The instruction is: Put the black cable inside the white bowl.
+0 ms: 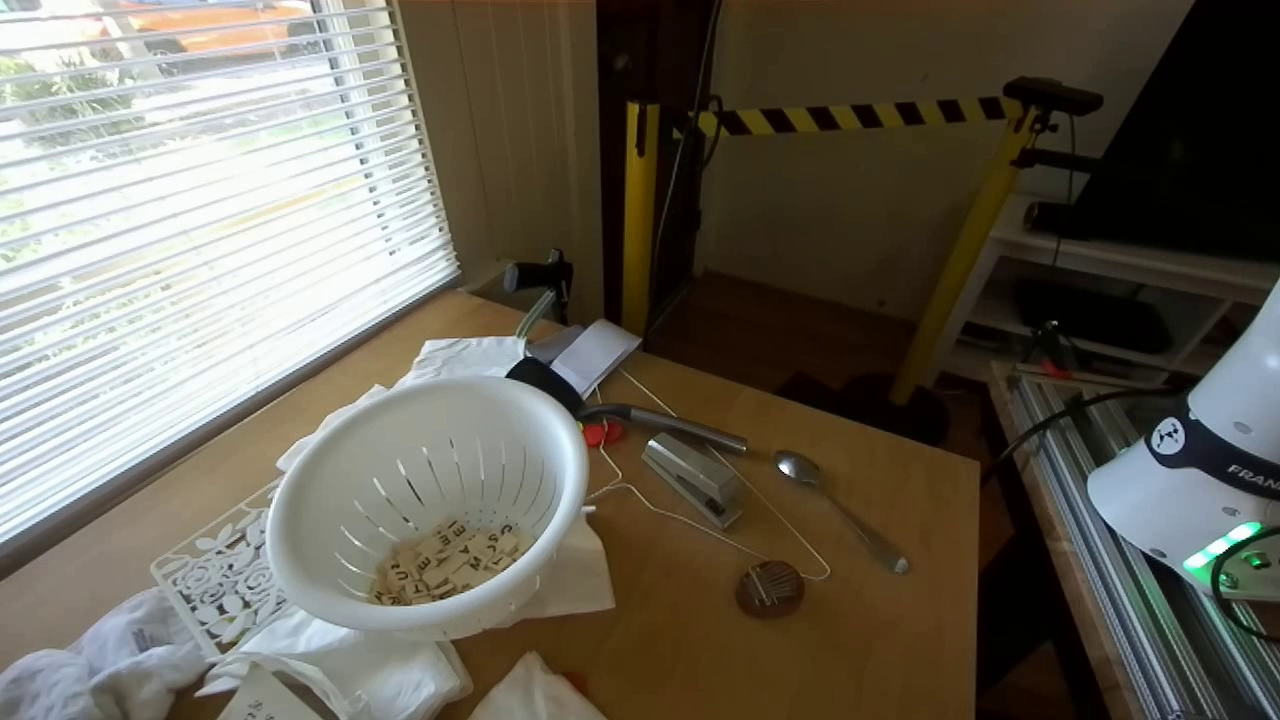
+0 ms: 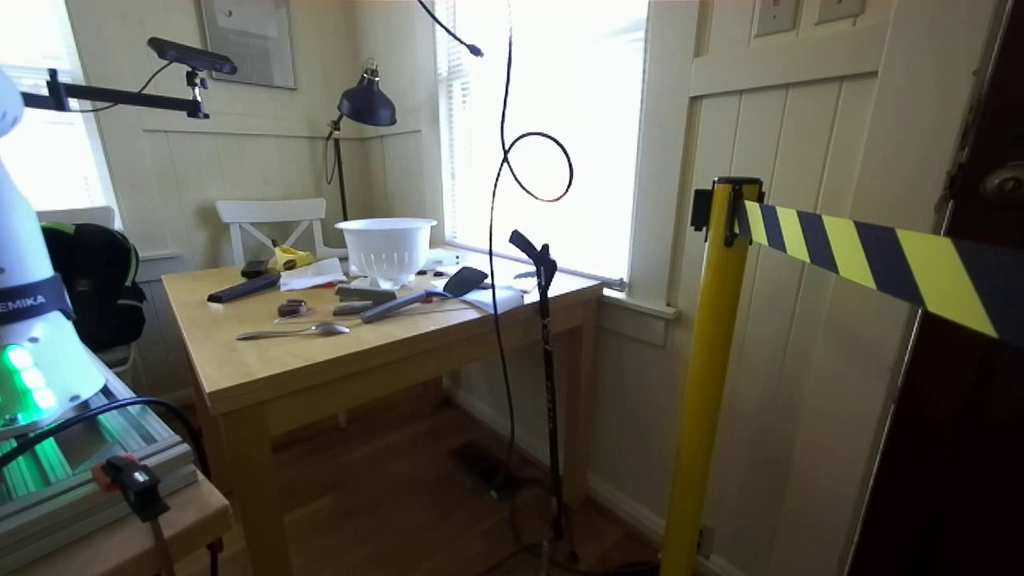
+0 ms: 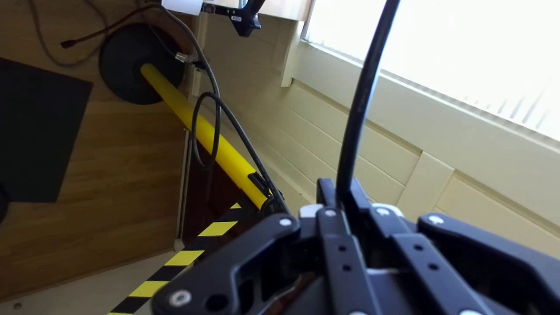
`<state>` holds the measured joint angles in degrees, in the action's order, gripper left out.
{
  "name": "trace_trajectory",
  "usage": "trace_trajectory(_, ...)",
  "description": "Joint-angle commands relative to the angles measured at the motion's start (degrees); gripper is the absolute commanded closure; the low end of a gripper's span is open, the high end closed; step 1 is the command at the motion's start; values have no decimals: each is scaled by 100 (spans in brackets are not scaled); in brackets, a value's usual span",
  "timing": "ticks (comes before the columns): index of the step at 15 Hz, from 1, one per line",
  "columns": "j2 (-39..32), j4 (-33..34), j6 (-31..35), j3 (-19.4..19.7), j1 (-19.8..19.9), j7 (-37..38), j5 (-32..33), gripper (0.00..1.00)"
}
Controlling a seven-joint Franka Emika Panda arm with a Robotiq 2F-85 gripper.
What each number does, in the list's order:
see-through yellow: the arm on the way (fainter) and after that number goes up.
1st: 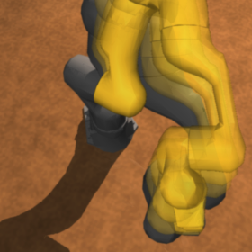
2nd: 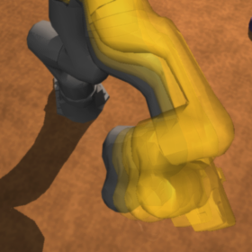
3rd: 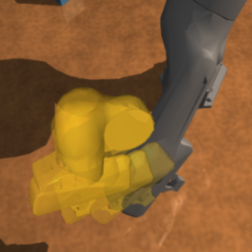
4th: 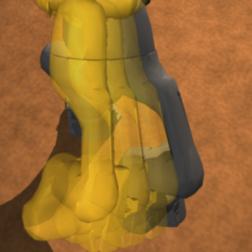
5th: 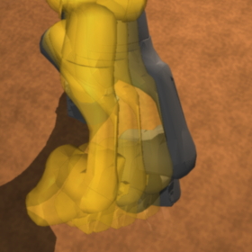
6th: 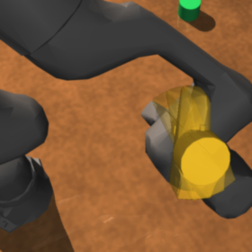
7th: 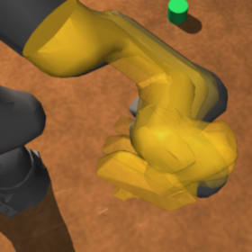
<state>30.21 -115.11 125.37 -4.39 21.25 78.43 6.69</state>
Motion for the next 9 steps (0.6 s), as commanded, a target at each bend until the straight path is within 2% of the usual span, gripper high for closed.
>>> trace_trajectory(1, -48, 38, -29, 127, -179, 77, 113, 92)
trace_trajectory(2, -73, 40, -30, 129, -181, 80, 115, 92)
trace_trajectory(3, -89, 40, -30, 130, -183, 83, 117, 98)
trace_trajectory(5, -241, 469, 38, 172, -240, -132, 177, 98)
trace_trajectory(6, -299, 738, 311, 145, -222, -204, 330, 98)
trace_trajectory(9, -530, 1553, 609, 193, -474, -442, 49, 98)
